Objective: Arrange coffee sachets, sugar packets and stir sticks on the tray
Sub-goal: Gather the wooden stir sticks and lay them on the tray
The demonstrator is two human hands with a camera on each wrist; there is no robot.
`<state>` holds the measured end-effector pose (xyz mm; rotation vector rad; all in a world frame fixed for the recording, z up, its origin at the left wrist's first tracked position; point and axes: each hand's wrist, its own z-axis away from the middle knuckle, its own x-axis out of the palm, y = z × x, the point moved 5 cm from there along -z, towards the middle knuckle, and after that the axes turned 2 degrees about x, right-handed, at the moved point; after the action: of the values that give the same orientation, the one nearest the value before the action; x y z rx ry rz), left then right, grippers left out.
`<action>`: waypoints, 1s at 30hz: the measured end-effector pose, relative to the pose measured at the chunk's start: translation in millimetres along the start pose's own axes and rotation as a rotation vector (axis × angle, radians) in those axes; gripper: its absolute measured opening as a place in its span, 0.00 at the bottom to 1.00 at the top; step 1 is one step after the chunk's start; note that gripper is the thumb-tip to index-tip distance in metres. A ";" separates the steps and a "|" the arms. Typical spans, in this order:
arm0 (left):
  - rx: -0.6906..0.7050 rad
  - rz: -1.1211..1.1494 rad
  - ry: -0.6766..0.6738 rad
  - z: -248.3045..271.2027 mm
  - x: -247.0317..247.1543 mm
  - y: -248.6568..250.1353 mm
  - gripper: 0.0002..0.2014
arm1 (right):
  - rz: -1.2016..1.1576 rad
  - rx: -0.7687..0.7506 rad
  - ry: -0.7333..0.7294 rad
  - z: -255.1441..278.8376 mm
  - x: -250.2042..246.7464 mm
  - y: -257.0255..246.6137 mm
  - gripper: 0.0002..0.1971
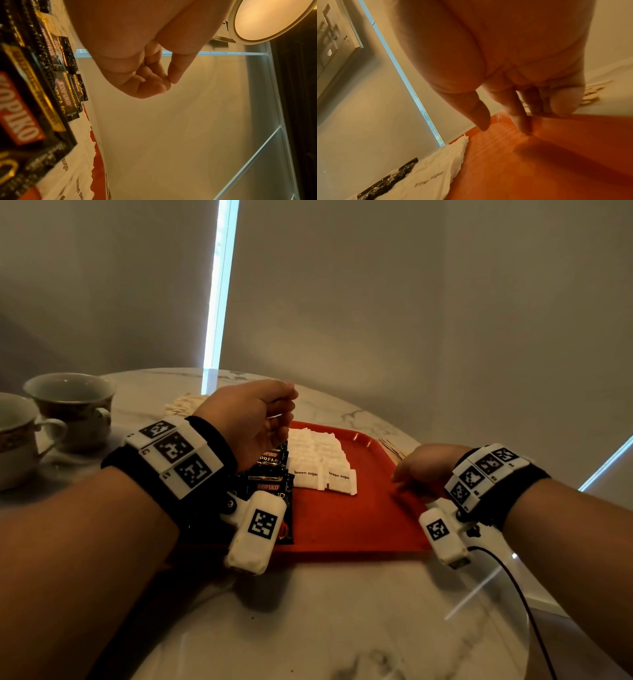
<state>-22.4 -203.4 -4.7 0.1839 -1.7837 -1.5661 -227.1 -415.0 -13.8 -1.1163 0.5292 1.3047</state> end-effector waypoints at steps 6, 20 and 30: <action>0.001 -0.004 -0.008 0.9 0.1 0.5 0.07 | -0.036 -0.052 0.010 -10.2 4.6 -15.7 0.09; -0.005 0.001 0.022 -1.8 -3.0 2.7 0.08 | 0.301 0.019 0.181 -59.9 -30.5 -4.6 0.42; -0.008 -0.007 0.030 -6.2 -8.7 3.9 0.08 | 0.454 -0.012 0.152 -79.6 -22.8 -16.2 0.21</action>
<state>-11.0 -202.6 -5.0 0.2091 -1.7550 -1.5680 -196.5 -493.1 -22.7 -1.1505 0.9278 1.6186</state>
